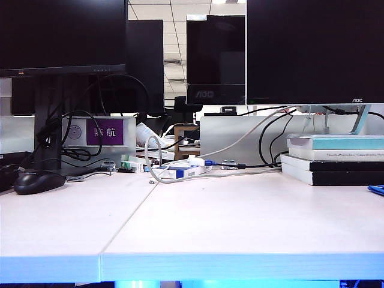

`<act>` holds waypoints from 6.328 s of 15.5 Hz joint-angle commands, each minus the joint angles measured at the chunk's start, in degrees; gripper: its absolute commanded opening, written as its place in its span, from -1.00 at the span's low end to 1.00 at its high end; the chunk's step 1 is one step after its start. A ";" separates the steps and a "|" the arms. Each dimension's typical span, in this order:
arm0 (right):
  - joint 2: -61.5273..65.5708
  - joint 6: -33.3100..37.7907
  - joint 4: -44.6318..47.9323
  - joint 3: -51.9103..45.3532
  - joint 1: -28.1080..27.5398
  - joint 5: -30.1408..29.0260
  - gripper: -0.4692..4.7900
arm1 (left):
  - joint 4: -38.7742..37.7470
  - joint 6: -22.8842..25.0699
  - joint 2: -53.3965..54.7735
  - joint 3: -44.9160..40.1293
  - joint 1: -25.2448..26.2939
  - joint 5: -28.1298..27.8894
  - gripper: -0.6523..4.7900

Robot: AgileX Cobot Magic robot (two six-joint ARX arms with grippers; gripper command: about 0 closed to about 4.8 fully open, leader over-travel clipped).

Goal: Wipe the table from right to left using the rag.

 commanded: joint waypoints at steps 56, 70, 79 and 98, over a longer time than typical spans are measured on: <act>56.37 -14.82 -15.19 6.08 -15.26 -4.90 0.19 | -21.53 17.49 10.34 9.97 -33.55 -23.12 -0.78; 56.72 -23.80 -21.92 6.05 -15.21 -4.72 -0.84 | -21.55 17.49 10.34 9.97 -33.55 -23.10 -0.78; 56.72 -17.81 -25.35 6.05 -14.78 -5.16 -0.84 | -21.62 17.49 10.34 9.97 -33.55 -21.64 -0.78; 56.72 -2.21 -27.32 6.05 -0.42 -15.82 -0.84 | -21.70 17.49 10.34 9.97 -33.55 -21.64 -0.78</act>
